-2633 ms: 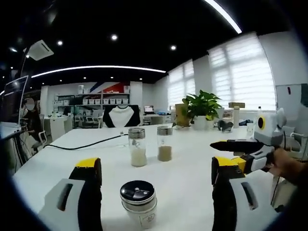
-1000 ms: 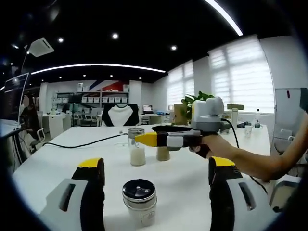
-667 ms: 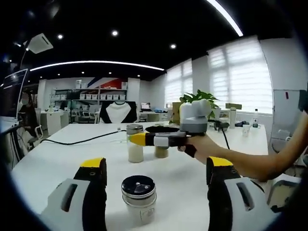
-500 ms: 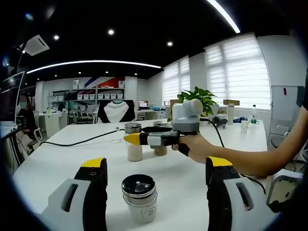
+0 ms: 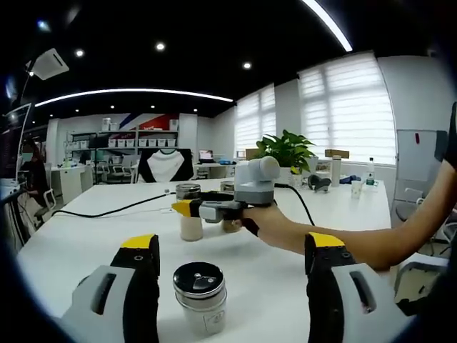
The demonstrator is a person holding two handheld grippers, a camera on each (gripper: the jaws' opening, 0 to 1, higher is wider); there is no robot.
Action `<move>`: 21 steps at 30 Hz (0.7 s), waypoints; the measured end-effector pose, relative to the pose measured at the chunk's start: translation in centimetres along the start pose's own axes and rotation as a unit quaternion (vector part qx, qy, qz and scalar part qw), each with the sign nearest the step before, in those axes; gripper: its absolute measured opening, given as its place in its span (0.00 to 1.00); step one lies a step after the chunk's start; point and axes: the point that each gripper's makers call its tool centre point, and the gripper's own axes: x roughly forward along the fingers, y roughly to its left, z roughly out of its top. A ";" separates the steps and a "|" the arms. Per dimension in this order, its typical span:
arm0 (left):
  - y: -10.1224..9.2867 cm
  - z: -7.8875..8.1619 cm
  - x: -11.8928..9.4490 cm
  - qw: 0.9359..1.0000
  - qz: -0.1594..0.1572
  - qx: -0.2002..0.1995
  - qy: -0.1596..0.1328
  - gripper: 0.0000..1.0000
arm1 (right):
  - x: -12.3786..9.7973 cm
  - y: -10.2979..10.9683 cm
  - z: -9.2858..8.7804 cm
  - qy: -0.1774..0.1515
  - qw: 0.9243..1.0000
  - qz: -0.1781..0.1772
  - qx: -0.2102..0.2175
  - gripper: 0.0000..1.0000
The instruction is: Rotate the seasoning bottle until the label or dispensing opening points toward the visible target arrow and the bottle remains upright within the marked orientation range
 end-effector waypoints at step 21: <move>0.8 -0.4 -0.7 1.000 0.011 -0.012 0.004 0.88 | -0.2 -0.4 -0.4 -0.010 0.999 -0.035 0.018 0.36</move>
